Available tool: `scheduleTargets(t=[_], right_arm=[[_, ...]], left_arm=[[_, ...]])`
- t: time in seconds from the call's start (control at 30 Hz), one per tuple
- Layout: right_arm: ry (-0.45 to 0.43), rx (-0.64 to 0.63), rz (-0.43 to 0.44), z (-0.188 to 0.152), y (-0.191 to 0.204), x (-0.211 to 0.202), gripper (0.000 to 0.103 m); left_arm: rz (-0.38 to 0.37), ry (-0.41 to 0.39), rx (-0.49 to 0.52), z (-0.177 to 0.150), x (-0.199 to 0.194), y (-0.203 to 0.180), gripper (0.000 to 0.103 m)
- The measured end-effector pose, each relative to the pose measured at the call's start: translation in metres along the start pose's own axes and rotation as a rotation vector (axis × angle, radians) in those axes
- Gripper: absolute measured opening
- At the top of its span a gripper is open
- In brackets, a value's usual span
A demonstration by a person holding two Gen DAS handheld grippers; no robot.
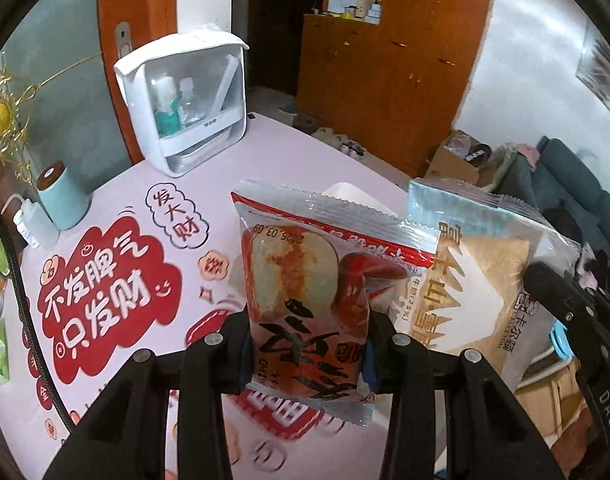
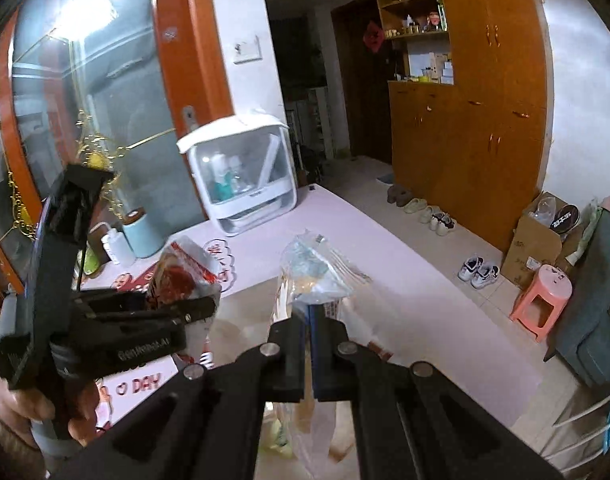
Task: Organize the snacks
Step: 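Lift both packets and carry them over the white tray, then lower both packets into the white tray and open both tools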
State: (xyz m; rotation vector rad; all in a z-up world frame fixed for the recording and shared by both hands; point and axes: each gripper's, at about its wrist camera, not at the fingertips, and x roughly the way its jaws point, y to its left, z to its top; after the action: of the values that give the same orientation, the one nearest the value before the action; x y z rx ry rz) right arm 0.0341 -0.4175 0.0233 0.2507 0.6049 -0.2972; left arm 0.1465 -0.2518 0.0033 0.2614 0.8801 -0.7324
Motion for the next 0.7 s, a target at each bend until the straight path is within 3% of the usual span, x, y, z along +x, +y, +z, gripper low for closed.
scheduleTargets(t=[0.3,0.5,0.57,0.63,0.7], right_arm=[[0.024,-0.052,0.021,0.035,-0.031,0.063,0.002],[0.088,-0.053,0.078,0.047,-0.033,0.100,0.003],[0.132,-0.060,0.115,0.047,-0.030,0.114,0.007],[0.188,-0.066,0.138,0.045,-0.025,0.128,0.010],[0.224,-0.075,0.143,0.043,-0.021,0.137,0.013]], left_arm=[[0.068,0.101,-0.095,0.029,0.098,-0.038,0.039],[0.148,0.142,-0.092,0.034,0.130,-0.046,0.041],[0.168,0.153,-0.086,0.034,0.134,-0.043,0.049],[0.205,0.136,-0.091,0.036,0.132,-0.039,0.086],[0.213,0.096,-0.093,0.037,0.123,-0.036,0.091]])
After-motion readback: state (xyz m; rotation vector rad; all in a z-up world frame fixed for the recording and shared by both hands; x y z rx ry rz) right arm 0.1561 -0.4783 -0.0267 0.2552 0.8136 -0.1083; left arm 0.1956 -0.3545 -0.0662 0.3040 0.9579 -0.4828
